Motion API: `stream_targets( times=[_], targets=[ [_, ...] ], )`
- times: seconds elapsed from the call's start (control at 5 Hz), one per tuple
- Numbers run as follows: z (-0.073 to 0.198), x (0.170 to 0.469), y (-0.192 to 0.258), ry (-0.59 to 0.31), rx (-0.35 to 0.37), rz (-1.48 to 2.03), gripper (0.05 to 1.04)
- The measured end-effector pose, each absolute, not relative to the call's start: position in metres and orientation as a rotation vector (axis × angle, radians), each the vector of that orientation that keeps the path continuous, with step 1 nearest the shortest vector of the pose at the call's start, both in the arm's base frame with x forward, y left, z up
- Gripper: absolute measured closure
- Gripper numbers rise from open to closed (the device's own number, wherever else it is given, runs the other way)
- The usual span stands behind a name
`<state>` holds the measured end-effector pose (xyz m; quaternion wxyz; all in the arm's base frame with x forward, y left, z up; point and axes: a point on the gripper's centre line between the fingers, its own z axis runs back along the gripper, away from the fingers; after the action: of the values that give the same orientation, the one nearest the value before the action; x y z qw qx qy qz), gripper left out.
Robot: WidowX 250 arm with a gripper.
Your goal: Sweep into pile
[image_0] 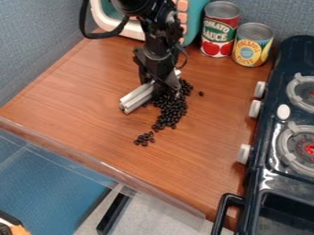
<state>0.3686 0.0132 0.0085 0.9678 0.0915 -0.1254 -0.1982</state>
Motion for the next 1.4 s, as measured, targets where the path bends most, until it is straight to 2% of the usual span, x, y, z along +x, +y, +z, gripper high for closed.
stream_targets(
  times=[0.8,1.0,1.2,1.4],
  targets=[
    [0.013,0.343,0.005,-0.233,0.128,-0.422,0.704],
    [0.013,0.341,0.026,-0.22,0.115,-0.383,0.704],
    [0.036,0.343,0.055,-0.272,0.139,-0.328,0.704],
    [0.047,0.351,0.075,-0.297,0.151,-0.298,0.704]
  ],
)
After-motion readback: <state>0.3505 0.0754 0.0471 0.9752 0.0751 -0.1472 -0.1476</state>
